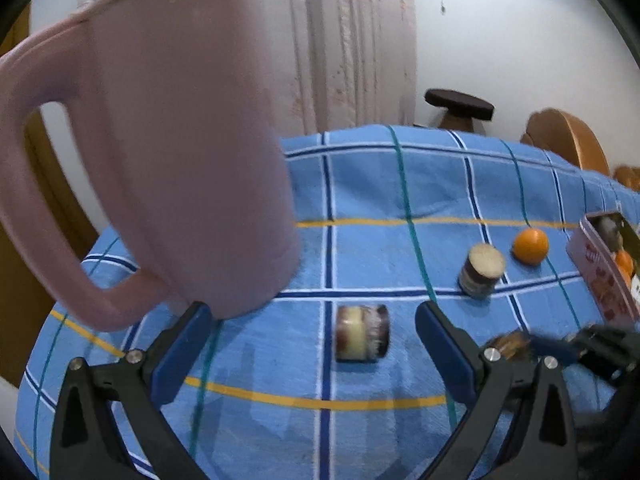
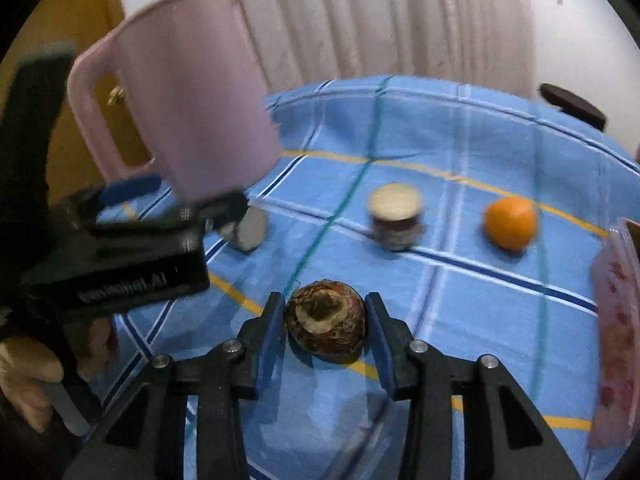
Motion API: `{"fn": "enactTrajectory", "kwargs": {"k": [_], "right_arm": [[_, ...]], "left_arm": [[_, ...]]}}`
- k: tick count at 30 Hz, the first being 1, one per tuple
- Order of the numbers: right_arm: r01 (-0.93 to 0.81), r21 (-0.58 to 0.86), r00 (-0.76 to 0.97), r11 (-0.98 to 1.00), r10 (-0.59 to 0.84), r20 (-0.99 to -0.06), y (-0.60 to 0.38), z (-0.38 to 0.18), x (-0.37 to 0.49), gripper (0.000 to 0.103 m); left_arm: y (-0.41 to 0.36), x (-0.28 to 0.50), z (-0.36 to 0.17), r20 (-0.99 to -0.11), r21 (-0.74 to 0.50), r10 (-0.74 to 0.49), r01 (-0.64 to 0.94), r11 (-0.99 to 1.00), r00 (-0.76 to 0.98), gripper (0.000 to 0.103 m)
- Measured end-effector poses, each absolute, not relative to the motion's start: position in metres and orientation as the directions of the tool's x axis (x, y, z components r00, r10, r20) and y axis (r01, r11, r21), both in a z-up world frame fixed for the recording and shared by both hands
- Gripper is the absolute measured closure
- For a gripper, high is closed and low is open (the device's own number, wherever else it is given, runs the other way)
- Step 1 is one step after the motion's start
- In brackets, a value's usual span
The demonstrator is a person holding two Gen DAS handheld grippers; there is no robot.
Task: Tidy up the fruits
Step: 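Grasp the brown mangosteen with the right tool while the left tool grasps the striped round fruit, then carry both fruits over the tin and lower them inside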
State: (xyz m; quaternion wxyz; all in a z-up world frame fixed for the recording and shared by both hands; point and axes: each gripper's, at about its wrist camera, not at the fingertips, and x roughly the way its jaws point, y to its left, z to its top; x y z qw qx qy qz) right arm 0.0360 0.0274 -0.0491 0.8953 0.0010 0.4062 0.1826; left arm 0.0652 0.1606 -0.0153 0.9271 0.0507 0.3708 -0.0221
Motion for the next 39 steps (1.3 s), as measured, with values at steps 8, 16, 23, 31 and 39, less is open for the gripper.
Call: {"fn": "enactTrajectory", "kwargs": {"k": [8, 16, 23, 31, 39], "right_arm": [[-0.275, 0.072, 0.712, 0.959, 0.253, -0.655, -0.014, -0.032, -0.003, 0.06], [-0.258, 0.127, 0.701, 0.958, 0.276, -0.657, -0.027, -0.032, 0.002, 0.06], [-0.255, 0.157, 0.75, 0.954, 0.298, -0.591, -0.039, -0.02, -0.008, 0.06], [-0.216, 0.135, 0.822, 0.967, 0.255, -0.509, -0.062, 0.0, -0.023, 0.06], [-0.177, 0.122, 0.842, 0.976, 0.215, -0.495, -0.095, 0.006, -0.028, 0.06]], "left_arm": [[0.142, 0.085, -0.04, -0.755, 0.085, -0.029, 0.141, 0.986, 0.655, 0.032], [0.148, 0.094, -0.043, -0.776, -0.013, -0.113, 0.163, 0.987, 0.621, 0.071], [0.147, 0.07, -0.025, -0.661, 0.03, -0.066, 0.114, 0.993, 0.748, 0.071], [0.129, 0.044, -0.004, -0.524, -0.046, -0.101, 0.09, 0.995, 0.846, 0.071], [0.085, 0.026, -0.001, -0.527, -0.085, -0.165, 0.141, 0.986, 0.834, 0.071]]}}
